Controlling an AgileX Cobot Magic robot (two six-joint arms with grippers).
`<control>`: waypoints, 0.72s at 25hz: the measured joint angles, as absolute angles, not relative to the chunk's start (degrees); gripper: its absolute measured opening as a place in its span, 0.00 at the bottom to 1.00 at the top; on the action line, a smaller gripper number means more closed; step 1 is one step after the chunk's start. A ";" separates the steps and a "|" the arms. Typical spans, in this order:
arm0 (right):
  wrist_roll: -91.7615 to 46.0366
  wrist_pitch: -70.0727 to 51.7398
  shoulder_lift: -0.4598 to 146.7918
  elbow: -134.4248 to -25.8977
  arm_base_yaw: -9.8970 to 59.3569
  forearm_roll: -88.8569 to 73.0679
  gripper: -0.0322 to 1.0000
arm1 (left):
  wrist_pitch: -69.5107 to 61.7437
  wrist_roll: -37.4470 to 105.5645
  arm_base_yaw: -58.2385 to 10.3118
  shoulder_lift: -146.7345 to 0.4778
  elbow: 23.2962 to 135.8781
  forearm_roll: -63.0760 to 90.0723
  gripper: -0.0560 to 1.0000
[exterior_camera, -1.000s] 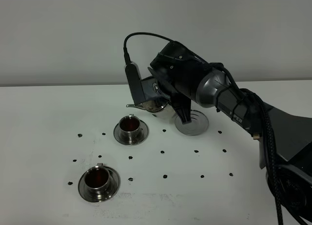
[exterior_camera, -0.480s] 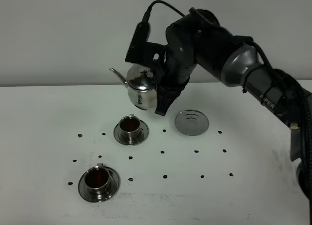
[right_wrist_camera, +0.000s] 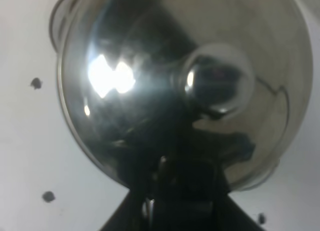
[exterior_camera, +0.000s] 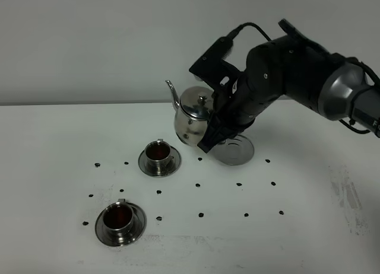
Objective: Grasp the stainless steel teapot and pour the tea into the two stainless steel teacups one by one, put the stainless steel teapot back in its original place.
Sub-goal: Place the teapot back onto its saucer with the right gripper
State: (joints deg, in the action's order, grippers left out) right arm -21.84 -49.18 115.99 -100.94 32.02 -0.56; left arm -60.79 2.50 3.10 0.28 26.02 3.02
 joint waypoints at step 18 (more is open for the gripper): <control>-16.50 -45.01 121.73 -95.74 31.83 -4.20 0.21 | -60.79 2.50 3.10 0.28 26.02 3.02 0.28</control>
